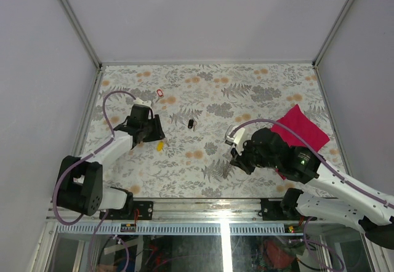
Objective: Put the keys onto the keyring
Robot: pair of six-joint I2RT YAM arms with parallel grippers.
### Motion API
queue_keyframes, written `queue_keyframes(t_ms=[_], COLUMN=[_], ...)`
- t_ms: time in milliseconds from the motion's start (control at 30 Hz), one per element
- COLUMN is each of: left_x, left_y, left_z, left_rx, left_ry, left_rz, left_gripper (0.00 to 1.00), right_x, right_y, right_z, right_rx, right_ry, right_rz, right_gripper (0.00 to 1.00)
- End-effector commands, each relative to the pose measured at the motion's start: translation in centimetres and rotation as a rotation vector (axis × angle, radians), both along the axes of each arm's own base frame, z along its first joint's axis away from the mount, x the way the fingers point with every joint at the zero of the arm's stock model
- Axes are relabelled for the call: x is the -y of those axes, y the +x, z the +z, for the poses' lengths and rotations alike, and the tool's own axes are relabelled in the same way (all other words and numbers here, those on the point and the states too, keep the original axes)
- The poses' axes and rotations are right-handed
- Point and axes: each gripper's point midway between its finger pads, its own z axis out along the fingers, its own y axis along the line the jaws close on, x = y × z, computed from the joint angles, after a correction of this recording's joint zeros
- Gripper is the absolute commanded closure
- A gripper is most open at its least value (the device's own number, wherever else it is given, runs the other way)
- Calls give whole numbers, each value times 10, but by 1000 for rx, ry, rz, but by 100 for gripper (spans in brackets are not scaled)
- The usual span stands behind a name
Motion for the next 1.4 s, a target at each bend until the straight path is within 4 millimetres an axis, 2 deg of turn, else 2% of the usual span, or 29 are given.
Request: queue_keyframes(t_ms=[0,167,533,1367], left_x=[4,0,0,3], left_y=[17,18,20,26], left_z=[0,-13,-25,-27], left_rx=[45,14,-49,-51], left_ry=[-19,-17,-55,-102], left_rz=[-40,-33,-39,-56], left_gripper=[59,60,64,78], right_x=[-10,-13,-14,-19], right_y=[-2,-7,-8,-11], right_z=[22,19,17,11], right_rx=[4,-16,-19,-47], right_ry=[69,69,62,63], right_rz=[17,41,55,77], right_gripper=[100,100,100,100])
